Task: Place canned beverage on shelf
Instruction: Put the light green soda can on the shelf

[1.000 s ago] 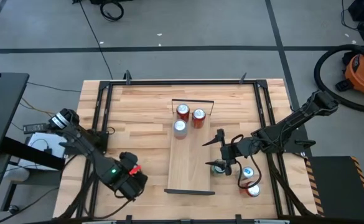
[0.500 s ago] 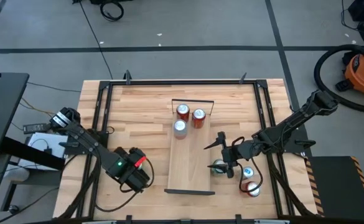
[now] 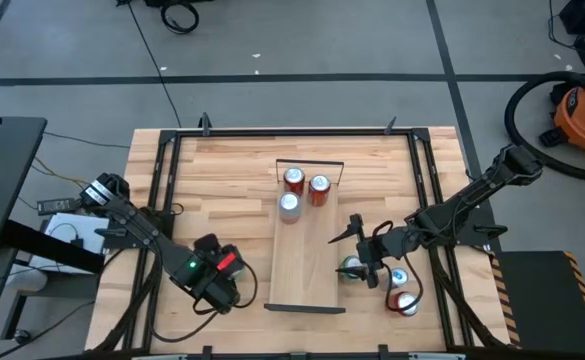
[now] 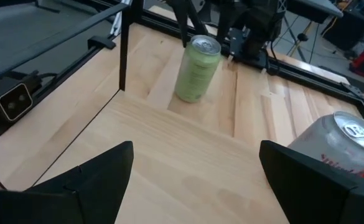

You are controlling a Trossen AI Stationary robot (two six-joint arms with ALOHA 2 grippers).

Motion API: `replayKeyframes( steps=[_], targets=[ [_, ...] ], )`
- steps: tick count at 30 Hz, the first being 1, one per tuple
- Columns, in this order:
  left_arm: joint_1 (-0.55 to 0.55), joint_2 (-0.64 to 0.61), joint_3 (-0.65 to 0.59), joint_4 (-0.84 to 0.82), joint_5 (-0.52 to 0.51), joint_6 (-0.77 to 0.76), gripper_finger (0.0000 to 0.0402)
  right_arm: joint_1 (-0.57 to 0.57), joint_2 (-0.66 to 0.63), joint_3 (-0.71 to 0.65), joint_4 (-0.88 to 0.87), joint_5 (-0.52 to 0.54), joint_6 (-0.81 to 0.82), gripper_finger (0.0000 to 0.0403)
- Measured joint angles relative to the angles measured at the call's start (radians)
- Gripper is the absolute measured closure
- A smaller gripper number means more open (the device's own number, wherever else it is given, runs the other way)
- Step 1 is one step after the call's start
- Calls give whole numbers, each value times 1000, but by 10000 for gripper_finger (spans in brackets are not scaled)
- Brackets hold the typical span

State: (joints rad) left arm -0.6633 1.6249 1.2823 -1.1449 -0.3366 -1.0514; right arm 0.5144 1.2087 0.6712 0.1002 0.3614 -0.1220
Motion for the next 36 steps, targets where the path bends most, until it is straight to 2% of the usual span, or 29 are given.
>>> replayKeyframes(
  steps=[6,10,14,20,27,31,36],
  targets=[
    [35,0,0,27,-26,241,105,0,0,0,1,19,92,43],
    [57,0,0,44,-78,404,105,0,0,0,2,57,167,43],
    [88,0,0,44,-89,508,105,0,0,0,3,95,233,43],
    [127,-2,1,40,-25,517,105,2,0,0,3,118,298,43],
    [150,-49,28,-11,-6,481,105,3,0,0,2,158,284,43],
    [164,-71,55,8,-62,368,103,3,0,0,3,193,272,43],
    [193,-61,55,39,-33,255,83,2,0,0,5,200,252,43]
  ],
)
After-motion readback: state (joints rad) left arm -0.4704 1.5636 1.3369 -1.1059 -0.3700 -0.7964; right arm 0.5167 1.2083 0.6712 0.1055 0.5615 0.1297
